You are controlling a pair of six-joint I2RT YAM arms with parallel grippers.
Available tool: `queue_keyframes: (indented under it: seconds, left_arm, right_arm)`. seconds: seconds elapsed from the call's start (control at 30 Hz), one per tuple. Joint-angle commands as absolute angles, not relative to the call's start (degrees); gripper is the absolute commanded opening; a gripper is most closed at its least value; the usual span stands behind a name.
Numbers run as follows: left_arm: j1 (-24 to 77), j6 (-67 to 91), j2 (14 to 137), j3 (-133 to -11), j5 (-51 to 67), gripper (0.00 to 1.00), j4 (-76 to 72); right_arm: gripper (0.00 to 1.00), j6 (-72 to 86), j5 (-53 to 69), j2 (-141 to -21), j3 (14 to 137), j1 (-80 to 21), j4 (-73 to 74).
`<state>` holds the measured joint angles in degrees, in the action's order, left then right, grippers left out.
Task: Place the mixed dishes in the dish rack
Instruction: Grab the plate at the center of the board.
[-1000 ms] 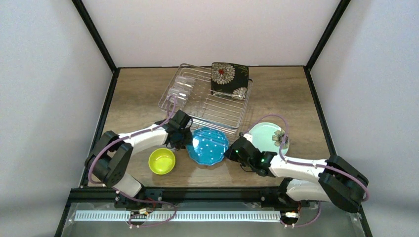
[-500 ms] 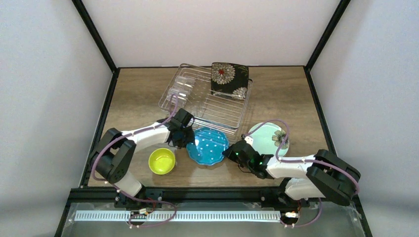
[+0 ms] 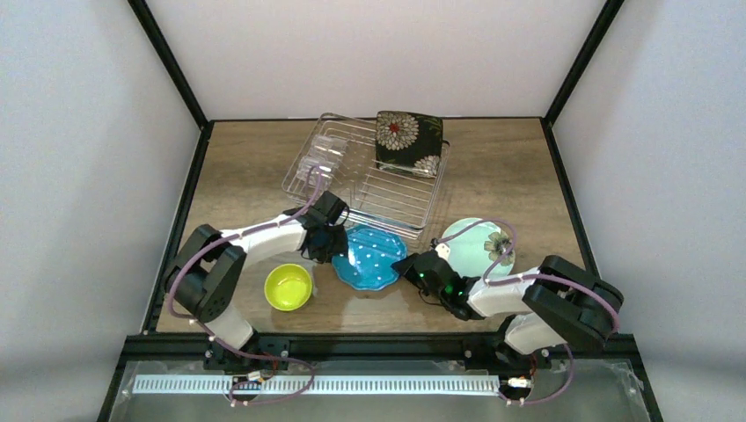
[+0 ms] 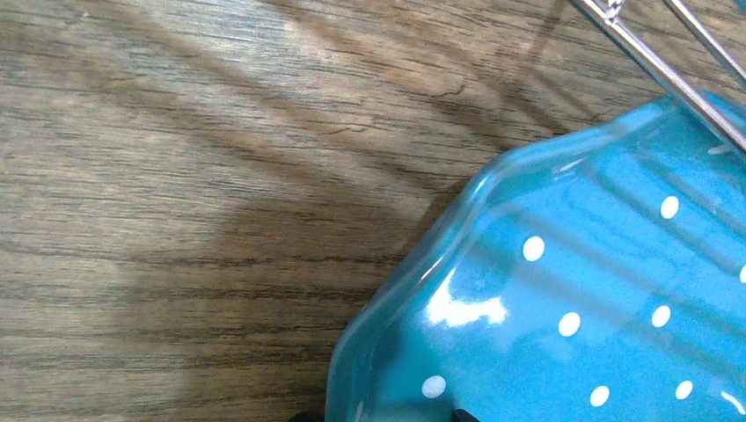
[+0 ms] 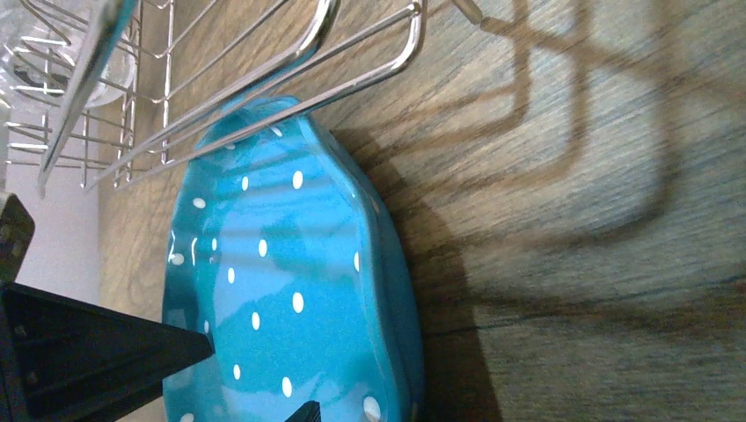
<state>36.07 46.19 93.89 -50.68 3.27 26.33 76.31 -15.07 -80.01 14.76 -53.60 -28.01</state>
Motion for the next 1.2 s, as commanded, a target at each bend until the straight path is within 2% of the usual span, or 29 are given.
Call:
queue_keyframes:
  seconds: [0.0,0.13,0.23,0.27,0.33,0.37,0.43,0.5,1.17]
  left_arm:
    - [37.84,45.49,99.14,-48.70,3.98,0.93,28.08]
    - [38.70,44.73,100.91,-49.24,4.35,0.92,28.91]
    - [39.33,44.22,102.19,-49.35,4.62,0.92,29.43]
    - [39.56,44.21,102.43,-49.32,4.77,0.92,29.44]
    - [39.97,44.21,102.79,-49.21,4.92,0.92,29.49]
    - [40.17,44.29,102.90,-49.22,4.99,0.92,29.55]
    - [40.49,44.50,102.92,-49.29,5.07,0.92,29.54]
    - [40.67,44.72,102.84,-49.30,5.10,0.92,29.60]
    - [41.93,48.70,95.93,-49.95,3.30,0.93,30.76]
  right_arm:
    - [0.67,77.57,-14.75,-84.60,13.31,-53.83,-24.55]
    - [0.65,78.23,-13.74,-87.07,13.59,-53.88,-25.91]
    - [0.54,78.66,-12.60,-89.11,13.71,-53.87,-26.87]
    - [0.46,78.88,-12.19,-89.76,13.72,-53.88,-27.05]
    - [0.21,79.00,-11.50,-90.11,13.77,-53.87,-26.80]
    - [0.12,79.17,-11.31,-90.13,13.96,-53.88,-25.97]
    - [0.03,78.92,-10.73,-89.93,14.42,-53.85,-24.36]
    - [0.01,78.64,-10.35,-89.27,14.67,-53.88,-22.78]
    - [0.01,77.15,-5.38,-73.86,13.12,-53.88,-10.56]
